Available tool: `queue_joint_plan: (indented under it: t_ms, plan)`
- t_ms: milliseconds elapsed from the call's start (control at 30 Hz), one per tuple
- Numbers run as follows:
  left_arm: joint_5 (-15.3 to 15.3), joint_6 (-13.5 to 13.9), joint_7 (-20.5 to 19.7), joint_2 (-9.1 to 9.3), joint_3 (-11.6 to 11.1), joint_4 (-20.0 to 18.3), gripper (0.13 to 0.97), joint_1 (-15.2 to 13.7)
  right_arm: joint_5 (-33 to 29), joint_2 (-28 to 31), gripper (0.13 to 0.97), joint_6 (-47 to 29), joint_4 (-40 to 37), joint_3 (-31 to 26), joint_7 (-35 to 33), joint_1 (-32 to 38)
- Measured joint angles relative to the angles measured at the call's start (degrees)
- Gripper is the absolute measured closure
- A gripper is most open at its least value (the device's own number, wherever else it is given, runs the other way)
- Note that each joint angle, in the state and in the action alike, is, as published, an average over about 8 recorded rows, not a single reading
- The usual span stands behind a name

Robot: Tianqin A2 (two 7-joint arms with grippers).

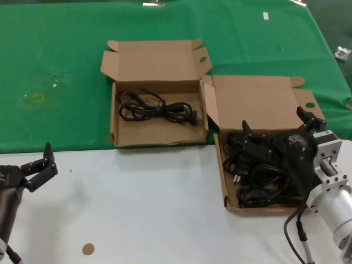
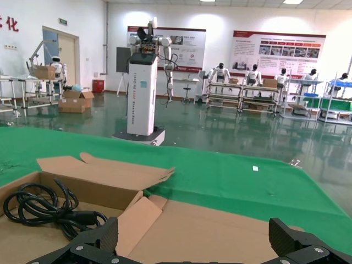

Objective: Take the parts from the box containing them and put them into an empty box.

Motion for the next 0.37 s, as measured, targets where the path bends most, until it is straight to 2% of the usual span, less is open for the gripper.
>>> queue_joint_plan:
  t_ms: [367]
  plan:
    - [0.0, 0.0, 0.0, 0.0, 0.0, 0.0, 0.132, 0.0, 0.0, 0.0, 0.129, 0.0, 0.0, 0.0, 0.0, 0.0]
